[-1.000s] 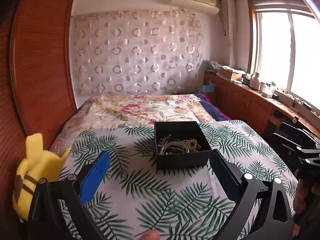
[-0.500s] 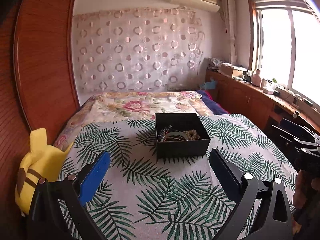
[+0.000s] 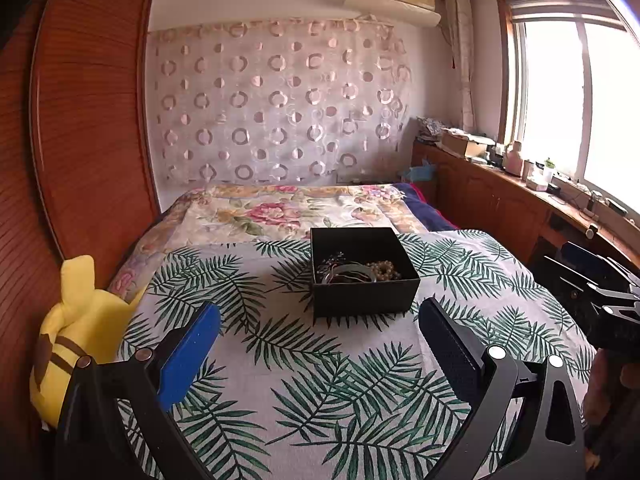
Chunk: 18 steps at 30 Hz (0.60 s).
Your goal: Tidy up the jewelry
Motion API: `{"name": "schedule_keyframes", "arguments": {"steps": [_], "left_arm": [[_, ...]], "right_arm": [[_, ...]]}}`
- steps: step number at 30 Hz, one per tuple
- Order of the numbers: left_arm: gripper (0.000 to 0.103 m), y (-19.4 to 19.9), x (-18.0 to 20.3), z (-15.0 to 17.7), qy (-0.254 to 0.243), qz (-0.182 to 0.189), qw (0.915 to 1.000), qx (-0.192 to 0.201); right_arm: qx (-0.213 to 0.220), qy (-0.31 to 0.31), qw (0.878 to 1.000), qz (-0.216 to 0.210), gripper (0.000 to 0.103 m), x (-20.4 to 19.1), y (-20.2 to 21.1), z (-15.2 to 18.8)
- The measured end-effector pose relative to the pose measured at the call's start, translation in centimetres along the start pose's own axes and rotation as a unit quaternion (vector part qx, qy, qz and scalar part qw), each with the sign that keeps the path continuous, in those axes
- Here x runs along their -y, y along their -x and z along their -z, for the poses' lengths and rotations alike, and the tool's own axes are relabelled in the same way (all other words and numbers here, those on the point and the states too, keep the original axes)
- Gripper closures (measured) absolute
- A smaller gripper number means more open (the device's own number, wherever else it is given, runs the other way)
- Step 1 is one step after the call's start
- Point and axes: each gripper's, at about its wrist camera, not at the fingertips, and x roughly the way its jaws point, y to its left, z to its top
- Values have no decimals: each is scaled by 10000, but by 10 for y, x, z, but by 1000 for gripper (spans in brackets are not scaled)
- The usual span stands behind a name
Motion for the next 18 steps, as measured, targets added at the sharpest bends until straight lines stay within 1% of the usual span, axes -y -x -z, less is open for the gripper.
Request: {"name": "schedule_keyframes", "arguments": {"steps": [18], "left_arm": [[7,10,1,-5,-2,-14,9999,118]], "right_arm": [[12,-8,10000,16,2,0,2,1]]}}
